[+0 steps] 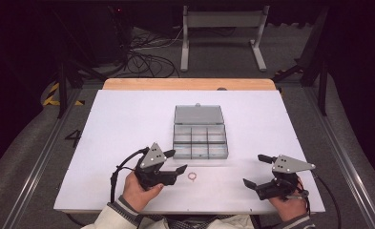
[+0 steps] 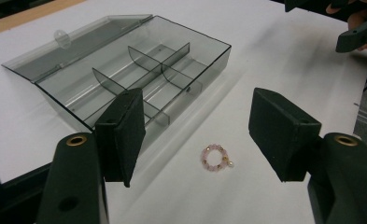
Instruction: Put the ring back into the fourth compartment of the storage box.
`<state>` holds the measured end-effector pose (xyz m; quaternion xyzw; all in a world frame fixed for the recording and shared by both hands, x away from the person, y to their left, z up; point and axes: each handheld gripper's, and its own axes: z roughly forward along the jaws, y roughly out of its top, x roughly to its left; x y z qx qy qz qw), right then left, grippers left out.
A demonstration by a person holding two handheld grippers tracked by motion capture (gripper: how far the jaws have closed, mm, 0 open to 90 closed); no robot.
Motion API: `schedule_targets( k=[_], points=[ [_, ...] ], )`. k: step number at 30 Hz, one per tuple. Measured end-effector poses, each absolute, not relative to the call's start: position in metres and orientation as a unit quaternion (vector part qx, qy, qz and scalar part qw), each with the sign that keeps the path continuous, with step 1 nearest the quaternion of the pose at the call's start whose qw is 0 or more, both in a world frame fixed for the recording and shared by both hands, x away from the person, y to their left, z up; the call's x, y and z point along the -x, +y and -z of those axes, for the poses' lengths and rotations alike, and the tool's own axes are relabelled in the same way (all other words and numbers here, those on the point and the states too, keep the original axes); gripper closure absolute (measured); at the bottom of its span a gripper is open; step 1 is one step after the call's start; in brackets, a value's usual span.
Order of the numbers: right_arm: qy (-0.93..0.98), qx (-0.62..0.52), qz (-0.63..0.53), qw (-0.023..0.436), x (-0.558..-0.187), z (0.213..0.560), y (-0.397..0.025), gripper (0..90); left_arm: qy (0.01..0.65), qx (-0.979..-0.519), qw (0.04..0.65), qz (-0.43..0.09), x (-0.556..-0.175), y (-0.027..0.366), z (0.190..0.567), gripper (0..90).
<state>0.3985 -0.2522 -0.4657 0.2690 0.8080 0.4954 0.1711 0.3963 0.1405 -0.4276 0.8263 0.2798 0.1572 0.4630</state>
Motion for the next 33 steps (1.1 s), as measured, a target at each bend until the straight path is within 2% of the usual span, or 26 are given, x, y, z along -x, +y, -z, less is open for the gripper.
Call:
schedule_targets(
  k=[33],
  points=[
    [0.81, -0.268, -0.494, 0.168, -0.399, 0.466, -0.252, 0.5, 0.278, -0.876, 0.376, -0.12, -0.415, 0.104, 0.459, 39.8]
  ],
)
